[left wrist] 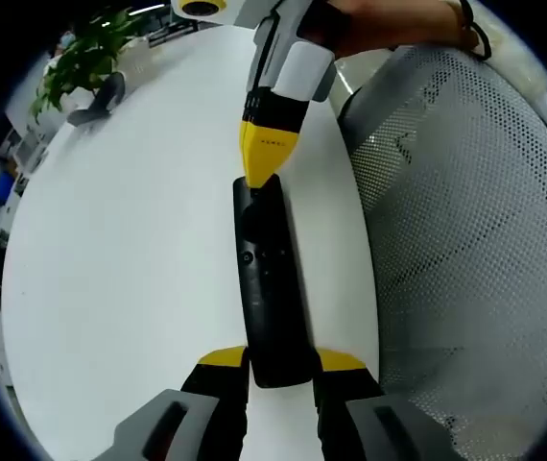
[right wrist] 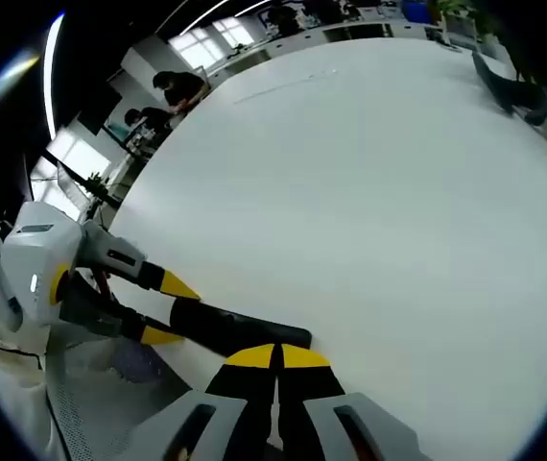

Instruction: Press the specified remote control buttons in sequence, fully releasing each button before pressing the next.

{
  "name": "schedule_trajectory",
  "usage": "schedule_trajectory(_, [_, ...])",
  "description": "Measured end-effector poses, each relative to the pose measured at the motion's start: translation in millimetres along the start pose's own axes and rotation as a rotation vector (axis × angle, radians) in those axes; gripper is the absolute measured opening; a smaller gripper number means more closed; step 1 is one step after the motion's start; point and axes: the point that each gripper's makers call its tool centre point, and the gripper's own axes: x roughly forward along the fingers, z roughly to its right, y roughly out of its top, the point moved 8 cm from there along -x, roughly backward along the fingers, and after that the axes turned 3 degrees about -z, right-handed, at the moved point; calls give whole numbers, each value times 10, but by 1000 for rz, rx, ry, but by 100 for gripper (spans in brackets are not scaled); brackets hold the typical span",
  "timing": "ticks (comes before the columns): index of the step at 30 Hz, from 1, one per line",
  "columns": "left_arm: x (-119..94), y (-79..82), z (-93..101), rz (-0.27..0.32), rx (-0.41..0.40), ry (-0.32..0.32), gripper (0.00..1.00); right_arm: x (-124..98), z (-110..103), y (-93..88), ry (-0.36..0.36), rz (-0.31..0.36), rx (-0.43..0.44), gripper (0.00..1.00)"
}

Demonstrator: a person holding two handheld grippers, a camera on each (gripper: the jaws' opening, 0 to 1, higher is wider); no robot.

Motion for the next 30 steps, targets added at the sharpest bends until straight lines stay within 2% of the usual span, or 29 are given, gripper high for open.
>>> schedule_trajectory(10, [1,17,3,-17,5,1,25,34,-32,8,-3,-5,-20,0])
schedule_trajectory(20, [4,3,-4,5,-7,-2,25,40,-41,-7,-16,11,2,0])
schedule_trajectory(22, [6,4,-2,7,-6,-1,25,44,-56,-13,-27,13,-20,0])
schedule_trajectory(30, [7,11,0,8,5,-3,25,35,-36,-6,-9,8,-8,0])
